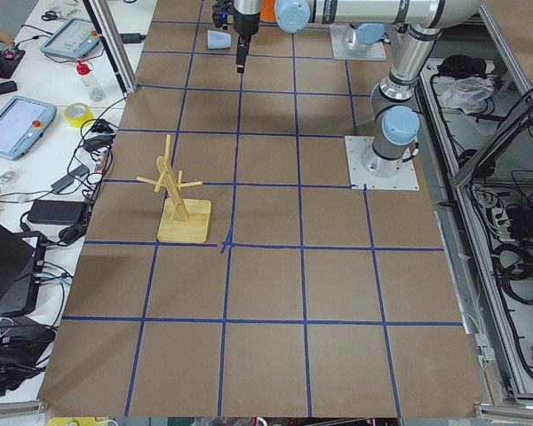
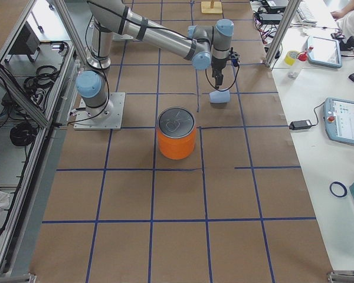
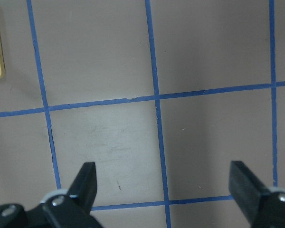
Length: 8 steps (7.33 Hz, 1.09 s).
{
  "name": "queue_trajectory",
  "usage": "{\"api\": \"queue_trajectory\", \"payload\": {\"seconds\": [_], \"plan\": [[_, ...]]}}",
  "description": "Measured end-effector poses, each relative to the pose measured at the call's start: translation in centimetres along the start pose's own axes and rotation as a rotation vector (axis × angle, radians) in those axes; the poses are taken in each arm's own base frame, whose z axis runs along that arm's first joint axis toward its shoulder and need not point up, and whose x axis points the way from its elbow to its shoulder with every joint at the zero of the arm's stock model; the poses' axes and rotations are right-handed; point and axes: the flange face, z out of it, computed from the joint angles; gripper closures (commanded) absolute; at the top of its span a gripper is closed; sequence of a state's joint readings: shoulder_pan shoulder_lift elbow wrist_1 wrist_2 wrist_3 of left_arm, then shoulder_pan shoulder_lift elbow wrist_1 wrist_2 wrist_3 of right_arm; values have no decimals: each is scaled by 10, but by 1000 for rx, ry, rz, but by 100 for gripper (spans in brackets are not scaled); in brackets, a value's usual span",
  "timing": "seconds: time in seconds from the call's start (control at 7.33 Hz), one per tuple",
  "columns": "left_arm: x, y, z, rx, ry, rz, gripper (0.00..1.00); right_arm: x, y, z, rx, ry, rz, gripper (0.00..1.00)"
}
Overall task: Flip cup
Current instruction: 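Lower the right gripper over the upside-down white cup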
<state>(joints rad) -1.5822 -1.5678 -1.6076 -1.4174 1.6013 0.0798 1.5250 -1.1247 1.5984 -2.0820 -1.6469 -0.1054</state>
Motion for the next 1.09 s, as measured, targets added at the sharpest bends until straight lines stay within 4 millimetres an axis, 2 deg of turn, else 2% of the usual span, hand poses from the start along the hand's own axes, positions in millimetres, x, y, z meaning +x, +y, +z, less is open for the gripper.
{"api": "queue_trajectory", "payload": {"seconds": [0.27,0.82,0.95,1.09], "plan": [[0,0,0,1,0,-1,0,14,-12,36,-5,-9,24,0],[0,0,-1,3,-1,-1,0,17,-17,69,-30,-18,43,0],[0,0,-1,3,-1,-1,0,17,-20,73,-20,-17,42,4],[-1,0,-1,3,-2,-1,0,18,-24,75,5,-15,41,19]]}}
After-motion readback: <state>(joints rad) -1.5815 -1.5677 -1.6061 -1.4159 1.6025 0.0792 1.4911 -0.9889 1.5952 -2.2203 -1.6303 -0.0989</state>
